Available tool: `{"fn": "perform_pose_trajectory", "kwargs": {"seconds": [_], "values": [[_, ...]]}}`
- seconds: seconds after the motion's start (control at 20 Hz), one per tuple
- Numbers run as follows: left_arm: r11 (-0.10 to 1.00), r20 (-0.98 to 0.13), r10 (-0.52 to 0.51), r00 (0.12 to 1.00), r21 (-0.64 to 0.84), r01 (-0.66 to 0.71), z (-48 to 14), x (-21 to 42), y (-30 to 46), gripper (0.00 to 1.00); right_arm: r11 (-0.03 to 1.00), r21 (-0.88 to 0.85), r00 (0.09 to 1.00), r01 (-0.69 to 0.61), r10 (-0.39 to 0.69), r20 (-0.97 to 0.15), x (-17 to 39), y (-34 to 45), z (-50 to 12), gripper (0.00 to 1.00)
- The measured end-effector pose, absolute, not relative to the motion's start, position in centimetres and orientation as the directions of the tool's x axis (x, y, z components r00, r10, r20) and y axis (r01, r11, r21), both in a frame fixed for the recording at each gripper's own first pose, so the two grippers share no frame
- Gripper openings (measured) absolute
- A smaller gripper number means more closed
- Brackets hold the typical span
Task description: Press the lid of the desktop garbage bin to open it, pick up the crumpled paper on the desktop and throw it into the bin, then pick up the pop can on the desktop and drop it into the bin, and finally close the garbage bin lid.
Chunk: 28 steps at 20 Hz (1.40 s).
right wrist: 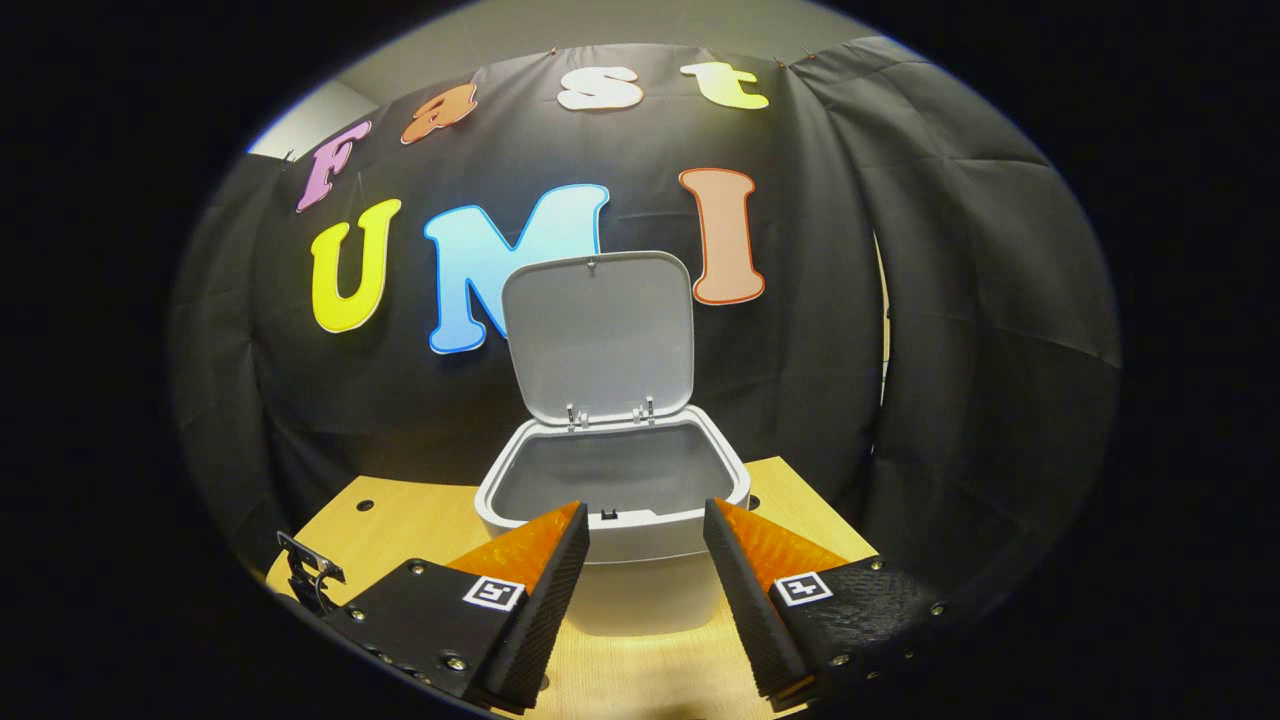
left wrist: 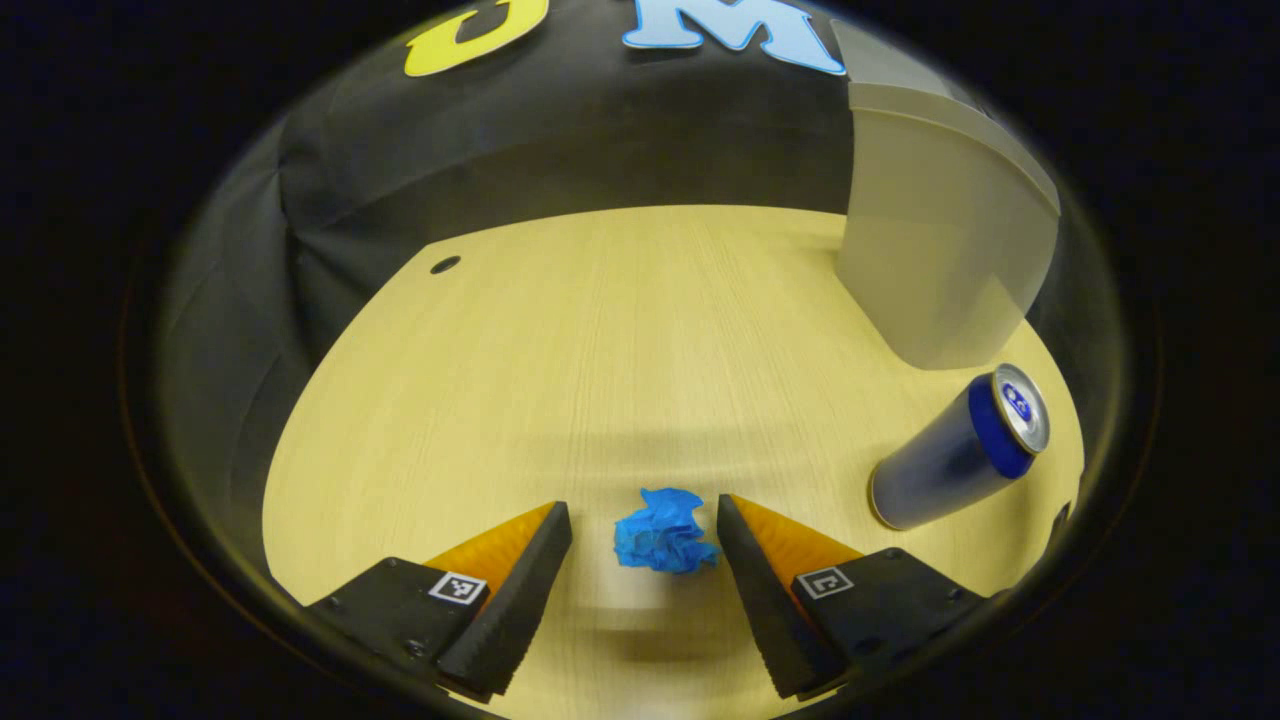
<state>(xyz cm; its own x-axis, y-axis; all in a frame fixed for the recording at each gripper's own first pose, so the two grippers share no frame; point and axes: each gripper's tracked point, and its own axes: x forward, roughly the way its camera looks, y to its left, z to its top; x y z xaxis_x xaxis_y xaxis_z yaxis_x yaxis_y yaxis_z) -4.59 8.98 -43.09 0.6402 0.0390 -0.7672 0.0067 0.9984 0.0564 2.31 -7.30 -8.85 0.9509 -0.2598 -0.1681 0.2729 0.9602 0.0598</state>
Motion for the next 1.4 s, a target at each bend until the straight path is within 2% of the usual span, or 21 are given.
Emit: {"fn": "perform_pose_trajectory", "kwargs": {"seconds": [0.4,0.65,0.7,0.75,0.8,0.85,1.25,1.3,1.4], "values": [[0.999,-0.8,0.034,0.599,0.039,-0.005,-44.1,-4.9,9.6,0.98,0.958,0.055,0.947,0.283,-0.269,-0.178,2.2,-7.6,-9.1,0.76],[1.0,-0.797,0.019,0.603,0.022,-0.003,-44.1,-4.4,9.4,0.96,0.956,0.062,0.945,0.287,-0.272,-0.185,2.1,-7.6,-9.4,0.76],[1.0,-0.798,0.025,0.602,0.028,-0.004,-44.3,-4.3,9.6,0.92,0.956,0.063,0.944,0.287,-0.271,-0.187,2.1,-7.6,-9.5,0.76],[1.0,-0.797,0.023,0.603,0.026,-0.005,-44.2,-4.1,9.6,0.8,0.956,0.063,0.945,0.286,-0.27,-0.187,2.1,-7.6,-9.5,0.76],[0.999,-0.795,0.031,0.606,0.033,-0.008,-44.1,-3.8,9.8,0.62,0.957,0.063,0.945,0.285,-0.269,-0.188,2.1,-7.5,-9.5,0.76],[0.999,-0.791,0.032,0.611,0.034,-0.009,-43.8,-3.4,10.0,0.53,0.957,0.062,0.945,0.282,-0.267,-0.187,2.0,-7.5,-9.5,0.76],[0.997,-0.717,0.035,0.697,0.071,0.023,-39.6,-1.2,9.6,0.52,0.956,0.071,0.945,0.284,-0.267,-0.19,1.7,-7.6,-9.7,0.76],[0.997,-0.699,0.03,0.714,0.072,0.028,-38.6,-0.6,9.5,0.54,0.956,0.071,0.945,0.285,-0.268,-0.189,1.6,-7.6,-9.7,0.76],[0.998,-0.668,0.018,0.744,0.059,0.029,-36.9,0.3,8.8,0.52,0.955,0.071,0.945,0.286,-0.269,-0.185,1.4,-7.7,-9.6,0.76]]}}
